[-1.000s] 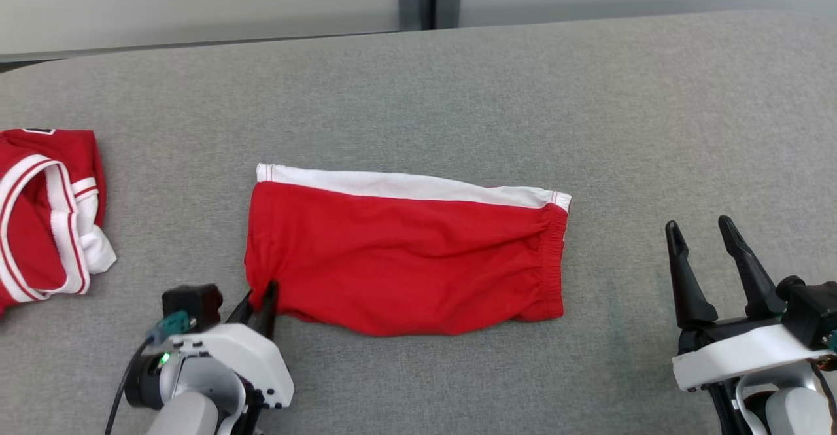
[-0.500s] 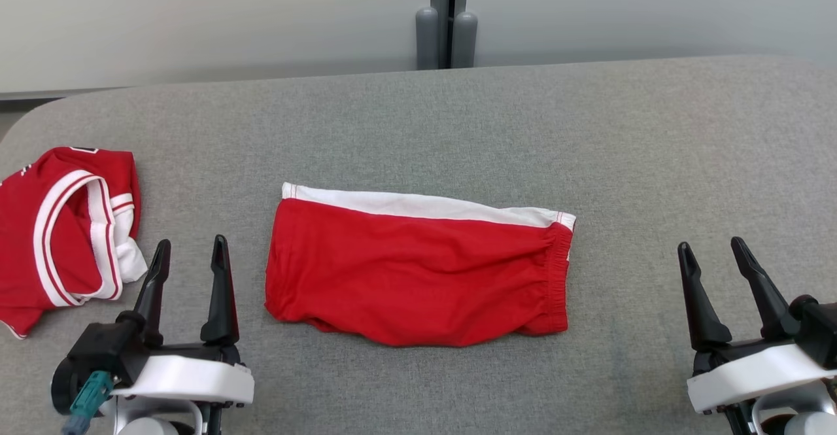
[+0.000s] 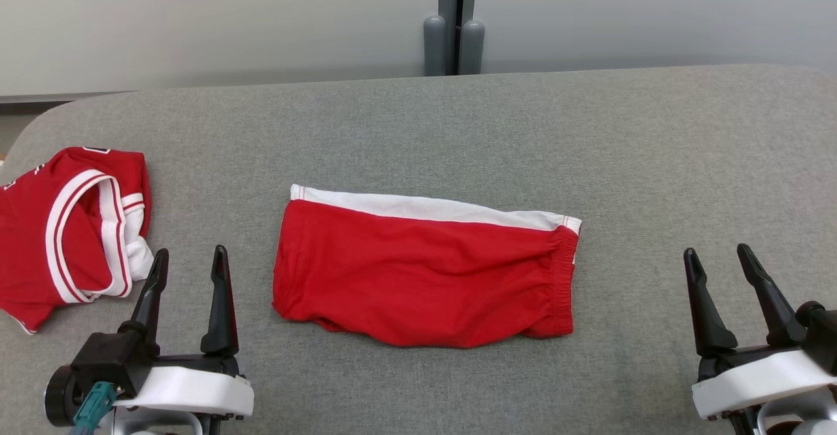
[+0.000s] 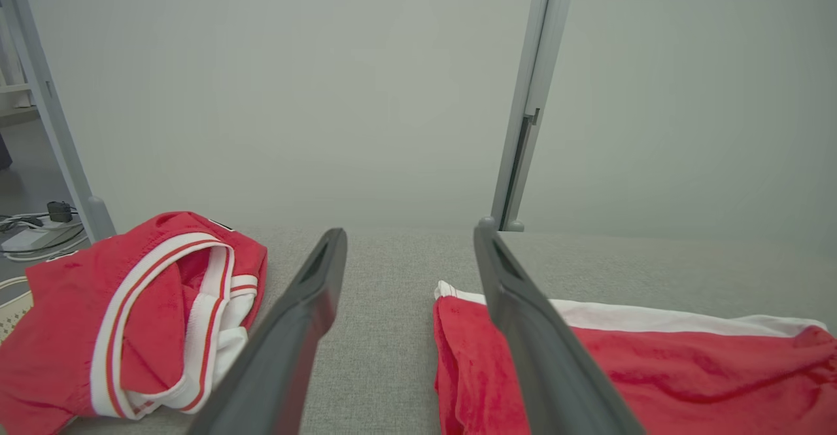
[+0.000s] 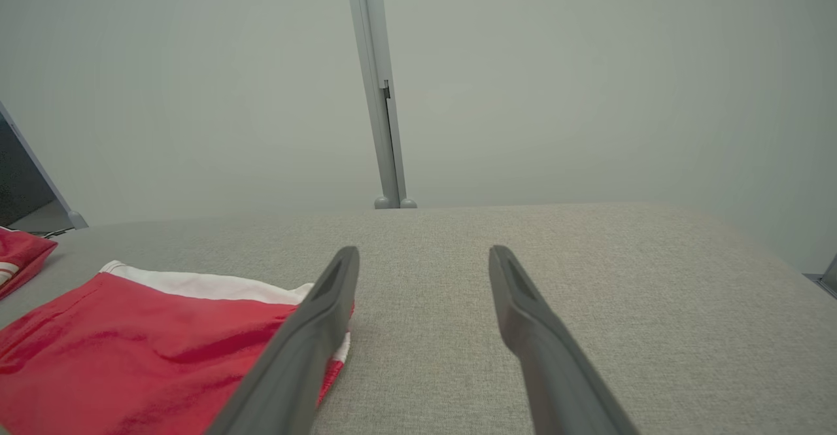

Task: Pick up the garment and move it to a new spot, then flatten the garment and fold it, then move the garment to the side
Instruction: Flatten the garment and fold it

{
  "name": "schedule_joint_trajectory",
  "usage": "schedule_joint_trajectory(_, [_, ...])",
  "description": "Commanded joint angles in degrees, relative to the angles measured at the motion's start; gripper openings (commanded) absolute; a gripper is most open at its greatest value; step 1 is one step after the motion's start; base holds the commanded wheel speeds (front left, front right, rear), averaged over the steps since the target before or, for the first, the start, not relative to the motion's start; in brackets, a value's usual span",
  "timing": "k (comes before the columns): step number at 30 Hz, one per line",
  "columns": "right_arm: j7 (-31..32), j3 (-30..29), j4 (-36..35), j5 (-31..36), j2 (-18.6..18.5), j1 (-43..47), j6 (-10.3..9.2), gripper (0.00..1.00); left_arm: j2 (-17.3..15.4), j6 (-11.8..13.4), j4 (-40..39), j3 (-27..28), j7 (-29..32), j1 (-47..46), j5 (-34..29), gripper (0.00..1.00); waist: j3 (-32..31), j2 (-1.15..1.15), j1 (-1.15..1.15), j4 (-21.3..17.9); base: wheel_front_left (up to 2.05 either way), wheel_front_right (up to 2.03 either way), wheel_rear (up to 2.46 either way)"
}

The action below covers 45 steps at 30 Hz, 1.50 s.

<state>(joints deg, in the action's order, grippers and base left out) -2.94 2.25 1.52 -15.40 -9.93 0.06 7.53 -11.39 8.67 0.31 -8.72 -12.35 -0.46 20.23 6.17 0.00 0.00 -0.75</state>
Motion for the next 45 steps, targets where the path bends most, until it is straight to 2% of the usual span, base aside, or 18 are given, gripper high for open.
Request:
schedule_joint_trajectory(1, [-0.1, -0.4, -0.1, 0.3, 0.0, 0.5, -0.08, 1.00, -0.3, 0.3, -0.5, -0.1, 0.2, 0.0, -0.4, 1.00, 0.3, 0.00, 0.00, 0.4, 0.00, 0.00, 0.00])
schedule_joint_trajectory(9, [0.7, 0.1, 2.1, 0.1, 0.2, -1.3, -0.08, 1.00, 0.4, -0.4, -2.0, -2.4, 1.2, -3.4, -1.1, 1.00, 4.2, 0.00, 0.00, 4.6, 0.00, 0.00, 0.00])
schedule_joint_trajectory(14, [1.1, 4.7, 8.5, -0.4, 1.5, -4.5, -0.08, 1.00, 1.5, -1.1, -1.1, -4.1, 0.6, -6.6, -1.5, 1.00, 7.6, 0.00, 0.00, 7.7, 0.00, 0.00, 0.00])
schedule_joint_trajectory(18, [0.7, 7.0, 13.3, -1.0, 2.6, -6.4, -0.08, 1.00, 2.0, -1.5, 0.0, -5.0, 0.2, -8.0, -1.8, 1.00, 8.7, 0.00, 0.00, 8.7, 0.00, 0.00, 0.00])
schedule_joint_trajectory(24, [-1.0, 4.2, 20.7, 0.1, 3.8, -6.8, -0.12, 1.00, 2.3, -2.1, 1.8, -6.3, -0.3, -9.7, -2.1, 1.00, 9.4, 0.00, 0.00, 9.9, 0.00, 0.00, 0.00])
schedule_joint_trajectory(30, [1.5, 3.4, 22.3, -0.1, 4.2, -7.2, -0.13, 1.00, 2.4, -2.8, 2.8, -7.0, -0.6, -11.0, -1.9, 1.00, 9.8, 0.00, 0.00, 9.8, 0.00, 0.00, 0.00])
schedule_joint_trajectory(31, [2.9, 3.5, 22.4, -0.4, 4.3, -7.2, -0.13, 0.85, 2.4, -2.8, 3.0, -7.0, -0.6, -11.1, -1.8, 1.00, 10.0, 0.00, 0.00, 9.6, 0.00, 0.00, 0.00])
schedule_joint_trajectory(32, [4.2, 3.5, 22.2, -0.4, 4.3, -7.4, -0.14, 0.47, 2.4, -2.8, 3.2, -7.0, -0.7, -11.2, -1.7, 1.00, 10.0, 0.00, 0.00, 9.5, 0.00, 0.00, 0.00])
schedule_joint_trajectory(33, [5.4, 3.4, 21.8, -0.5, 4.3, -7.5, -0.13, 0.29, 2.4, -2.9, 3.4, -7.0, -0.7, -11.3, -1.6, 1.00, 10.0, 0.00, 0.00, 9.4, 0.00, 0.00, 0.00])
schedule_joint_trajectory(34, [7.1, 3.3, 21.5, -0.4, 4.3, -7.7, -0.13, 0.00, 2.4, -2.9, 3.5, -7.0, -0.8, -11.5, -1.5, 1.00, 10.0, 0.00, 0.00, 9.2, 0.00, 0.00, 0.00])
schedule_joint_trajectory(40, [14.1, 2.2, 16.3, 1.0, 4.4, -8.5, -0.13, 0.00, 2.4, -3.0, 4.6, -6.9, -1.0, -12.1, -1.2, 1.00, 10.0, 0.00, 0.00, 8.6, 0.00, 0.00, 0.00])
schedule_joint_trajectory(45, [15.9, 1.2, 12.1, 0.7, 3.2, -6.7, -0.13, 0.00, 2.4, -2.8, 5.3, -6.7, -1.3, -11.8, -0.9, 1.00, 9.7, 0.00, 0.00, 7.9, 0.00, 0.00, 0.00])
